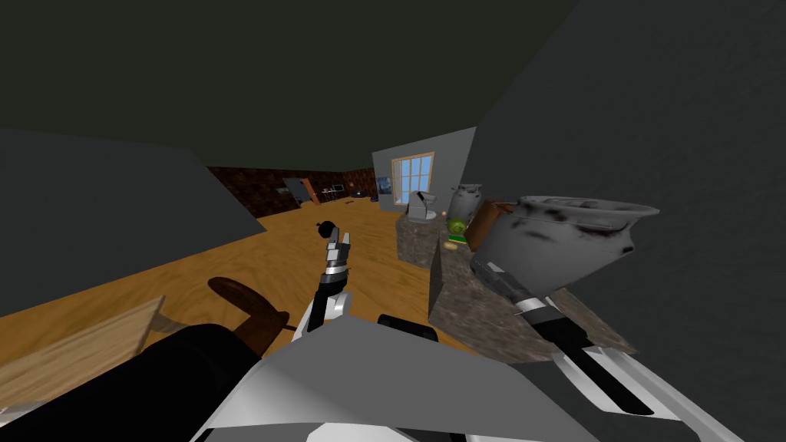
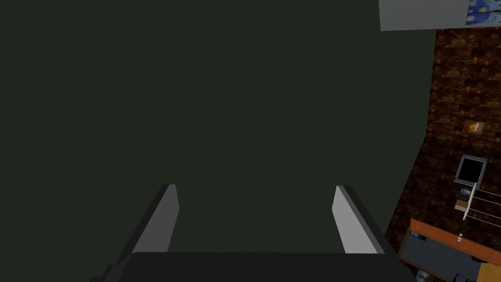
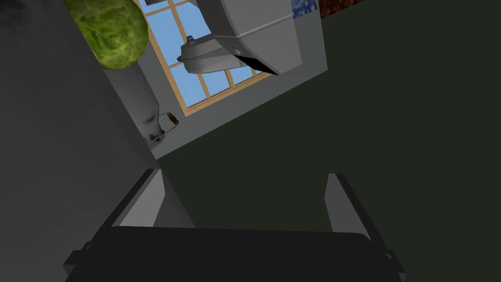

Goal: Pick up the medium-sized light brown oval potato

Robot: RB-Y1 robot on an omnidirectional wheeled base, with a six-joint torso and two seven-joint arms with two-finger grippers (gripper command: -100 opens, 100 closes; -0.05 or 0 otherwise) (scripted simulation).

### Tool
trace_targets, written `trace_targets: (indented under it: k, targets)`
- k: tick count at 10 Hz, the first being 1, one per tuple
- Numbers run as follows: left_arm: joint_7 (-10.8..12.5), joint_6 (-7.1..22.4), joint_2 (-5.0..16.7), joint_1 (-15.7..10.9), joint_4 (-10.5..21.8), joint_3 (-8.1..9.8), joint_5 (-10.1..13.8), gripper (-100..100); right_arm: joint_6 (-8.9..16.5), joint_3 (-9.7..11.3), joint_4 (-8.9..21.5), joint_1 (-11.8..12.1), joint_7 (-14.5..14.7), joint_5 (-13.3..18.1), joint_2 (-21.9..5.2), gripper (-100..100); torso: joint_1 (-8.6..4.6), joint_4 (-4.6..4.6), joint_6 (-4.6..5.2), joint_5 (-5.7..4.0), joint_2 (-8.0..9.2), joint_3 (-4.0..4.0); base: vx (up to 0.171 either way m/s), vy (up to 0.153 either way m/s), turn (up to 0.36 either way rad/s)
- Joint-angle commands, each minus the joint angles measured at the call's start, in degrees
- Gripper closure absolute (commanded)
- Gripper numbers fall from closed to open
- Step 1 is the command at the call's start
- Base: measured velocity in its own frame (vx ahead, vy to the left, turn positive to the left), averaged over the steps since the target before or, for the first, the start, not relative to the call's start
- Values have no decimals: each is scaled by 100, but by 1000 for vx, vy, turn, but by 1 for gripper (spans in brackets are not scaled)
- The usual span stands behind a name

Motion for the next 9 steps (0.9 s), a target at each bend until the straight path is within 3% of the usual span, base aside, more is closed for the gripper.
trace_targets:
  k: [1, 4, 5, 6, 7, 8, 9]
  targets:
    - [0, 0, 0, 0, 0, 0, 0, 0, 4, -42, 211, -4, 36, 59, -162, -100, 0, 0, 0, 0, 0, 0, 0, 72, 62]
    - [0, 0, 0, 1, 0, 1, 0, 0, 188, -7, 659, -96, 205, 406, -649, -100, -5, 0, 5, 0, 0, 0, -7, 81, 125]
    - [0, 0, 0, 0, 0, 0, 0, 0, 188, -7, 779, -96, 205, 406, -649, -100, -3, 0, 1, 0, 0, 0, -8, 65, 66]
    - [0, 0, 0, 1, 0, 1, 0, 0, 282, 25, 995, -137, 279, 587, -885, -100, -8, 0, 5, -1, 1, 0, 5, 81, 142]
    - [0, 0, 0, 0, 0, 0, 0, 0, 282, 25, 1071, -137, 279, 587, -885, -100, -4, 0, 2, 0, -3, -2, 7, 71, 77]
    - [0, 0, 0, 1, 0, 1, 0, 0, 378, 66, 1282, -178, 346, 770, -1113, -100, -6, -1, 6, -2, -3, -2, 11, 91, 182]
    - [0, 0, 0, 0, 0, 0, 0, 0, 378, 66, 1365, -178, 346, 770, -1113, -100, -1, -1, 2, 0, -5, -3, 10, 71, 76]
